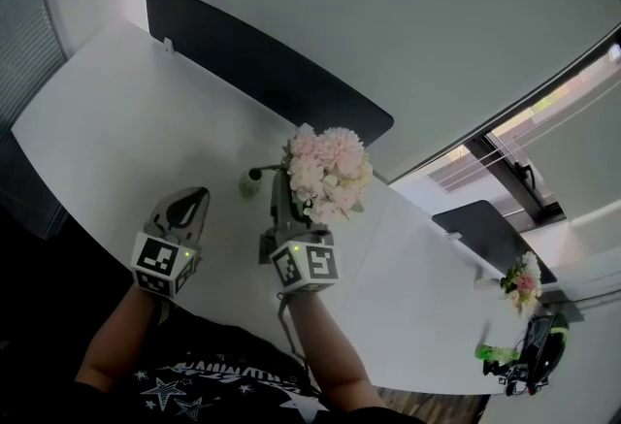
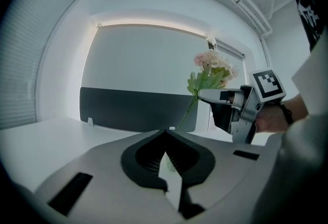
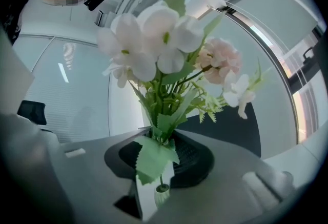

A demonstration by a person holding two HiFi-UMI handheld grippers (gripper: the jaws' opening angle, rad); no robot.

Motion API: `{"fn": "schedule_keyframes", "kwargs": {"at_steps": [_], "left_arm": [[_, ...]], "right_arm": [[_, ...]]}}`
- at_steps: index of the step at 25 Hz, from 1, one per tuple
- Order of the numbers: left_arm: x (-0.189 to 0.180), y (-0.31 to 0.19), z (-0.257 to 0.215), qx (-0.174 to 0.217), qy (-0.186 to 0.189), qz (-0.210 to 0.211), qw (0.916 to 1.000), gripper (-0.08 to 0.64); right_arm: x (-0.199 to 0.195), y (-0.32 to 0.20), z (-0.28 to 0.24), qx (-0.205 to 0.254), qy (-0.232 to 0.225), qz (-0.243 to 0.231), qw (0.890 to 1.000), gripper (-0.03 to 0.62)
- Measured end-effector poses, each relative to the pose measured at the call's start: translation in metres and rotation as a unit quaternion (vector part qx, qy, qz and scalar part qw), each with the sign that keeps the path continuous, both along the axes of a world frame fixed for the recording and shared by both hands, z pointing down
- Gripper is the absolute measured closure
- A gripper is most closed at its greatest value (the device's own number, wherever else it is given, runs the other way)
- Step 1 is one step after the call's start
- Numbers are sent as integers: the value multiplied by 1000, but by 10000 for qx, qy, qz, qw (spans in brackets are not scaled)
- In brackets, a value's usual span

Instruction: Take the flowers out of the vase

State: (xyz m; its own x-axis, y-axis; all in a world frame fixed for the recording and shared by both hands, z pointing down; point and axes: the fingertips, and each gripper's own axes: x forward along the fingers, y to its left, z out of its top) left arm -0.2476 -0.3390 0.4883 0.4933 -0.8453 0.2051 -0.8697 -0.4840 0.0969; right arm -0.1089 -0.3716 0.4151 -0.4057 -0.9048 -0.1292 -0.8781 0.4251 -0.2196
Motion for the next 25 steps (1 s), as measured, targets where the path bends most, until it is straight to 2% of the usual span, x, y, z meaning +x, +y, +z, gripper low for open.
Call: {"fn": "schedule_keyframes", "kwargs": {"at_steps": [6, 12, 25], "left_arm": [[4, 5, -10, 135, -26, -45, 9999, 552], [22, 19, -18, 186, -46, 38, 9998, 552], [123, 65, -19, 141, -32, 352, 9993, 552]], "right_arm": [[15, 25, -17, 40, 70, -43, 10000, 492], [49, 52, -19, -252, 61, -1, 9997, 495], [159, 114, 14, -1087, 9, 222, 9938, 502]]}}
